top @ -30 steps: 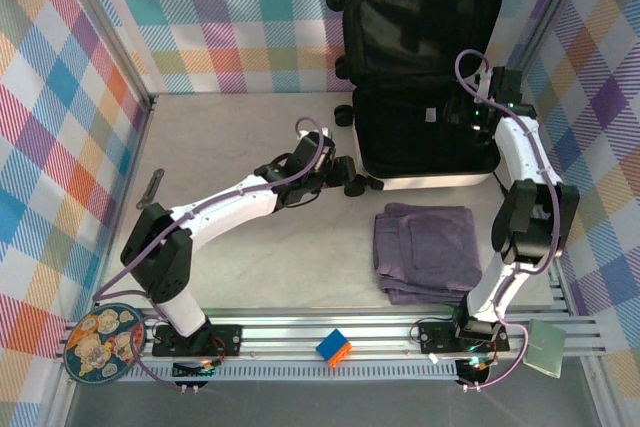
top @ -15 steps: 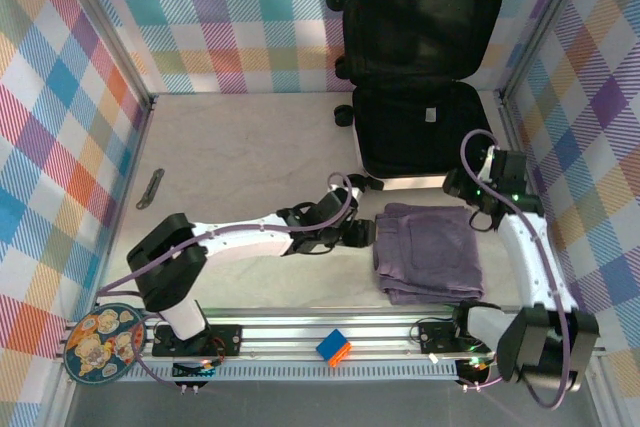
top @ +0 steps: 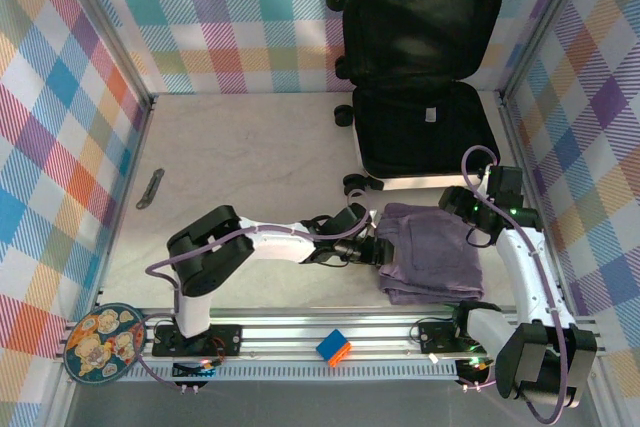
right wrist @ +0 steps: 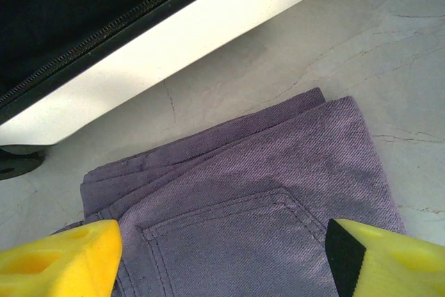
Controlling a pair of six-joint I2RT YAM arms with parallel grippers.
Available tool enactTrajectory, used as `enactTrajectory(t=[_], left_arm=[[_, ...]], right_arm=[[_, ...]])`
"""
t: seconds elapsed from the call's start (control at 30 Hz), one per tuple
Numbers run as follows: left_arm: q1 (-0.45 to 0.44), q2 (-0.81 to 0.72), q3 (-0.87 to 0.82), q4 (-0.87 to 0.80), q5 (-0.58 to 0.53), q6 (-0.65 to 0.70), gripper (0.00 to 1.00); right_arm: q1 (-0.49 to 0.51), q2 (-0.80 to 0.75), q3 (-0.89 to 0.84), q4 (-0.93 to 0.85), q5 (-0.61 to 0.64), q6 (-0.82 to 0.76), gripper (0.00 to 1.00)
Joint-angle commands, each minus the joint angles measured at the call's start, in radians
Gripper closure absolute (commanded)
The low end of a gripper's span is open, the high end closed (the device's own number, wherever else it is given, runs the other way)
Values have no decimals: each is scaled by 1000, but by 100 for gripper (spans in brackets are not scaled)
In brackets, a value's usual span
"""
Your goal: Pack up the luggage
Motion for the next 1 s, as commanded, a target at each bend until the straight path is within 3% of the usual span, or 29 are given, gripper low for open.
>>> enactTrajectory(t=[0.0,0.23,0.43,0.6,0.97], left_arm=[[-13,50,-6,123,86,-61,36],[-27,128,8,196,101,-124,39],[-27,136,10,152,61,-119,60],[-24,71,-2,-10,-6,-37,73],[100,-93,-155,-193,-10,122,76]], right_arm=[[8,6,-2,-3,-22,15,22],[8,1,-2,-3,-25,13,22],[8,-2,-6,-5,-31,14,22],[13,7,-9,-3,-47,17,22],[132,65,-25,10,-30,36,23]])
